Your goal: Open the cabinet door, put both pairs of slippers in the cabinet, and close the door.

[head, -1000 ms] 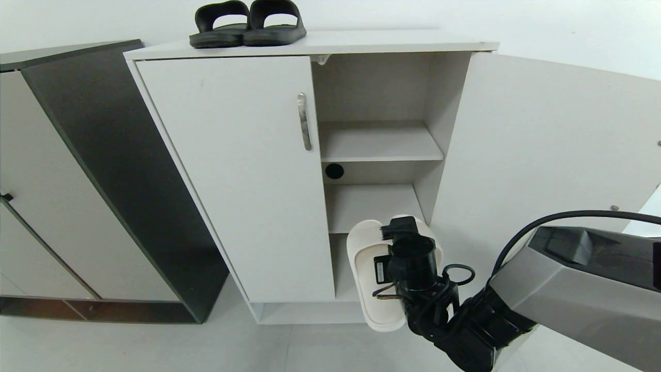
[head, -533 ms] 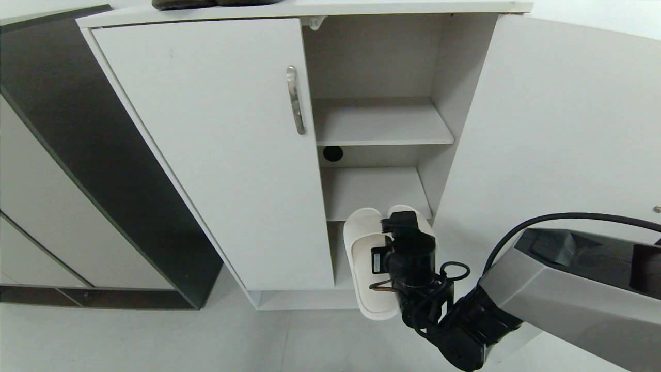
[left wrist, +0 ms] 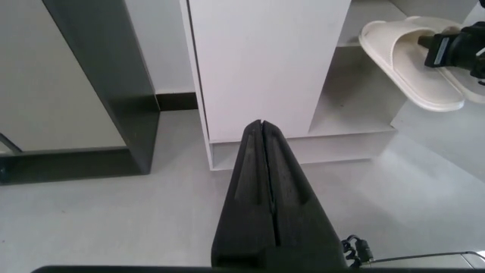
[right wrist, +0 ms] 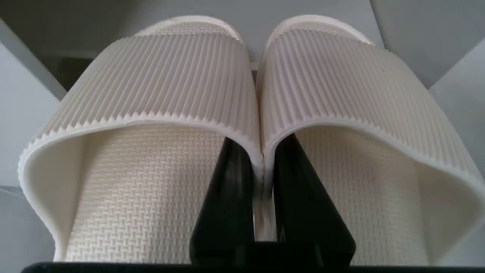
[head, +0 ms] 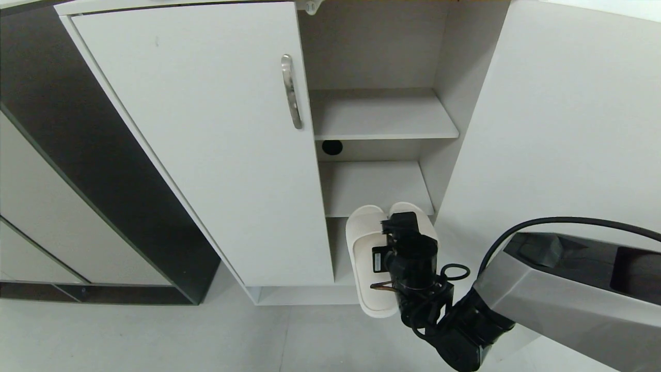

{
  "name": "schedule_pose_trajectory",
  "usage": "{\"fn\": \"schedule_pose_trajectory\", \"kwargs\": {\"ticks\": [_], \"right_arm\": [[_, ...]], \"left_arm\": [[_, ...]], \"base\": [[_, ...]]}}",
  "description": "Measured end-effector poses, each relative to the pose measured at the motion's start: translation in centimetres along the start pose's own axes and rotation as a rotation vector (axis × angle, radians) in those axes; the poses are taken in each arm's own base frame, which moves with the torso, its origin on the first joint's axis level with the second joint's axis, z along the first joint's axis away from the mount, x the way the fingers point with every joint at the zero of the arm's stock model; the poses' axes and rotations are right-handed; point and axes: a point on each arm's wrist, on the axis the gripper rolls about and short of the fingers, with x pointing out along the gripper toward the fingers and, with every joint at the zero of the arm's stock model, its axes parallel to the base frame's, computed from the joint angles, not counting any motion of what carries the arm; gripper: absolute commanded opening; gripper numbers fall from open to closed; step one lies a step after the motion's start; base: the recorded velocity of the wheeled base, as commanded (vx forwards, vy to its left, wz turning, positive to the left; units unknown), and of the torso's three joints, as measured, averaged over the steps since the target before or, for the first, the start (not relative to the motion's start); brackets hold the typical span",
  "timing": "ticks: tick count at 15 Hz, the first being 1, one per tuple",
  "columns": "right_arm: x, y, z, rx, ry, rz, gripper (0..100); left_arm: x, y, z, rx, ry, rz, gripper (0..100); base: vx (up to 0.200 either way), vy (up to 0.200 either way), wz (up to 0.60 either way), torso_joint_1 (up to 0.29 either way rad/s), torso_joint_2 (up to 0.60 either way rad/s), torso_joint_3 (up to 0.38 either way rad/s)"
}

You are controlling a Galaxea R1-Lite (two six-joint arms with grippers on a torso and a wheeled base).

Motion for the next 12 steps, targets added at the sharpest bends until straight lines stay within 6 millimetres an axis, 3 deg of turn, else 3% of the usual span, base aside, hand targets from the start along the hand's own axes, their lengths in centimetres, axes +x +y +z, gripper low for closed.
{"fn": "schedule_pose_trajectory", "kwargs": {"ticks": [9,12], "right_arm": [[0.43,0.07,-0.12,0.012,-0.011,-0.004,0],[1.0,-0.11,0.0,0.023,-0.018,-0.016,0]], "left_arm": [[0.0,0.0,0.0,0.001,0.0,0.0,0],[0.0,0.0,0.0,0.0,0.0,0.0,0]], "base": [[0.2,0.0,0.0,0.002,0.0,0.001],[0.0,0.0,0.0,0.0,0.0,0.0]]}}
